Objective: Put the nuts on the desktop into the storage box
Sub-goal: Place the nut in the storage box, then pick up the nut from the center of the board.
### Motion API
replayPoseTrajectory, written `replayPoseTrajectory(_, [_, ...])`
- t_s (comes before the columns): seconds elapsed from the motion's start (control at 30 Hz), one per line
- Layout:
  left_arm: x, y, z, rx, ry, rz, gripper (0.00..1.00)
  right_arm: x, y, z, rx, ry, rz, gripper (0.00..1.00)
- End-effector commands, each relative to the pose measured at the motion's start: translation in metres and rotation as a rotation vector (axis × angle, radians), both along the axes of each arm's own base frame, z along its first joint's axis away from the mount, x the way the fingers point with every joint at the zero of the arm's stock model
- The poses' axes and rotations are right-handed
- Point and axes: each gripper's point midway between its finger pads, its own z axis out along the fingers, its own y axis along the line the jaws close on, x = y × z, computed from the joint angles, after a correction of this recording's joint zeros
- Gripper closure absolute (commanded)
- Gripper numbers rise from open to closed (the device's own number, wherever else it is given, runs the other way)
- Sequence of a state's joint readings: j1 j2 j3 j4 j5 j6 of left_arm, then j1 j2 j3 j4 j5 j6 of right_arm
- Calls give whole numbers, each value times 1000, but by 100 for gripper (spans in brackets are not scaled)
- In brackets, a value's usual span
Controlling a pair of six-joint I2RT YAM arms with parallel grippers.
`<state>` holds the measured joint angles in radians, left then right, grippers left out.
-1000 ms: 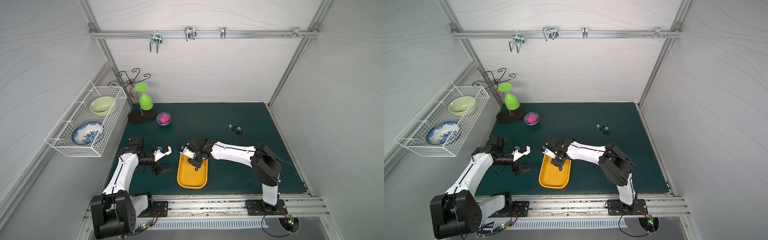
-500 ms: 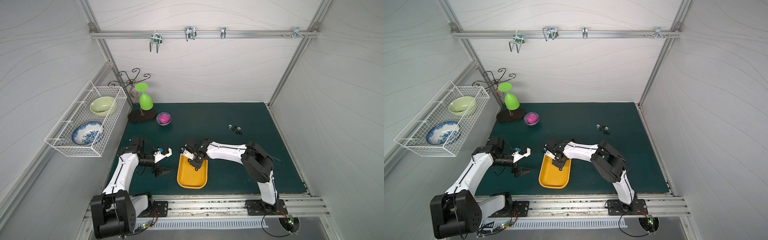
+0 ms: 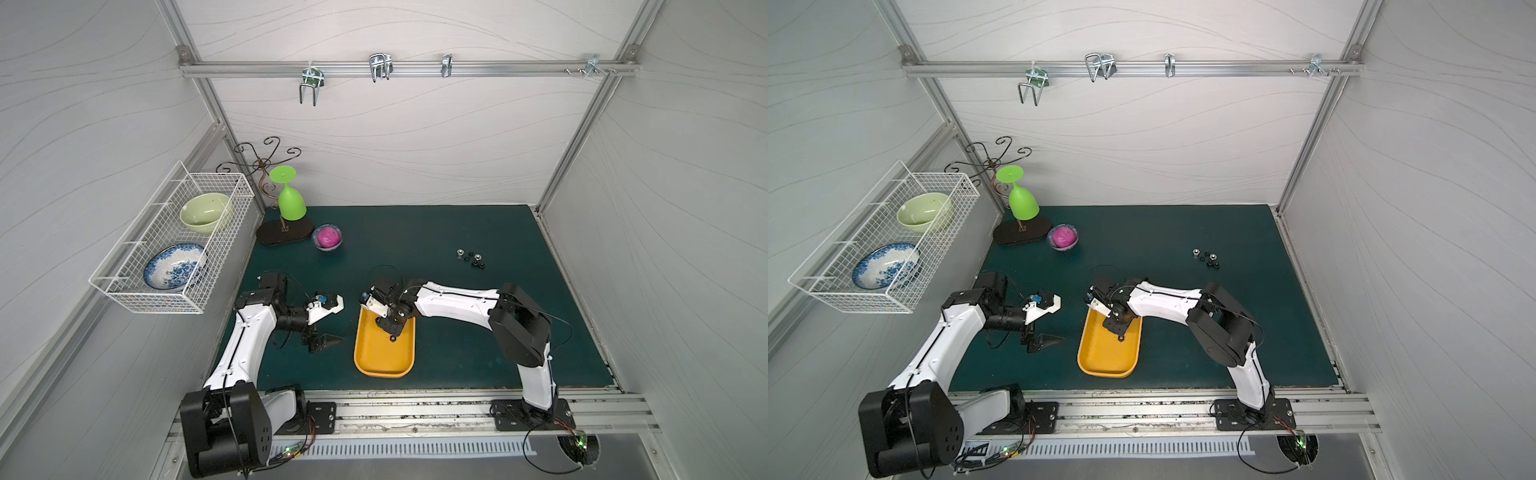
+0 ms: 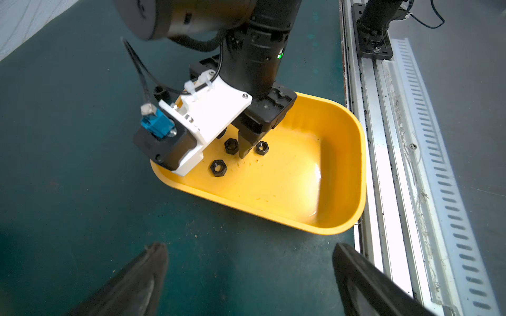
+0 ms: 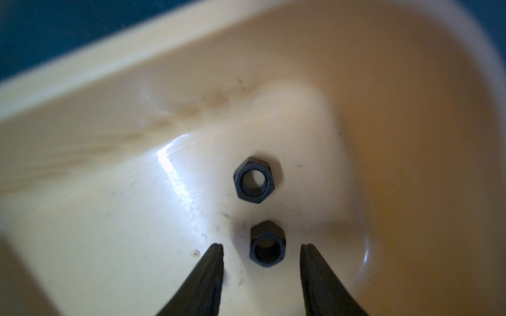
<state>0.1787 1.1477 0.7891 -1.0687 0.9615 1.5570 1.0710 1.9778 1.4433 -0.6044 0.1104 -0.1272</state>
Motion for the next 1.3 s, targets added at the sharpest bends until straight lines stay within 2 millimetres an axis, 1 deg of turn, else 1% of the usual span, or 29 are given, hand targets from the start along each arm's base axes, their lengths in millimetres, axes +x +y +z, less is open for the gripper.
replayPoseTrajectory(0.0, [-6,-5,16,1,-26,-30,1,-2,-2,39,86,17,-55,49])
replayPoseTrajectory(0.13, [-6,-11,17,41,-8,-39,1,-7,-4,58,135,47,-99,47])
replayPoseTrajectory(0.2, [-5,-17,24,25,-1,-37,1,-5,-7,68,158,37,-135,47])
replayPoseTrajectory(0.3, [-15,-30,57,-103,-10,-68,1,1,-16,85,192,32,-214,46])
replayPoseTrajectory(0.37, [-18,-38,79,-201,4,-80,2,5,-24,101,228,24,-274,42])
replayPoseTrajectory(0.4, [-17,-41,86,-245,16,-71,1,7,-27,108,244,19,-298,40])
replayPoseTrajectory(0.47, [-17,-47,94,-309,51,-69,1,12,-38,123,276,1,-355,33])
replayPoseTrajectory(0.53, [-19,-52,94,-321,71,-88,1,17,-48,137,304,-14,-409,26])
replayPoseTrajectory(0.6, [-17,-55,92,-305,92,-90,1,20,-58,150,328,-37,-445,22])
replayPoseTrajectory(0.67, [-11,-60,91,-277,113,-84,1,24,-68,160,340,-84,-489,12])
replayPoseTrajectory(0.73, [2,-65,88,-230,143,-43,1,29,-82,171,349,-142,-539,1])
replayPoseTrajectory(0.8, [15,-70,83,-179,174,11,1,36,-97,180,359,-202,-616,1])
replayPoseTrajectory(0.83, [18,-73,82,-155,176,20,1,39,-105,183,366,-231,-660,1])
replayPoseTrajectory(0.93, [19,-78,82,-117,168,-6,1,43,-130,189,376,-280,-794,1])
replayPoseTrajectory(1.0, [23,-78,81,-95,164,-4,1,41,-144,189,391,-264,-867,1])
replayPoseTrajectory(1.1, [35,-80,76,-50,178,36,1,37,-159,187,439,-193,-941,1])
replayPoseTrajectory(1.2, [50,-86,69,4,194,96,1,39,-180,183,459,-189,-1043,1])
replayPoseTrajectory(1.27, [61,-89,60,30,225,137,1,39,-180,178,471,-146,-1030,1])
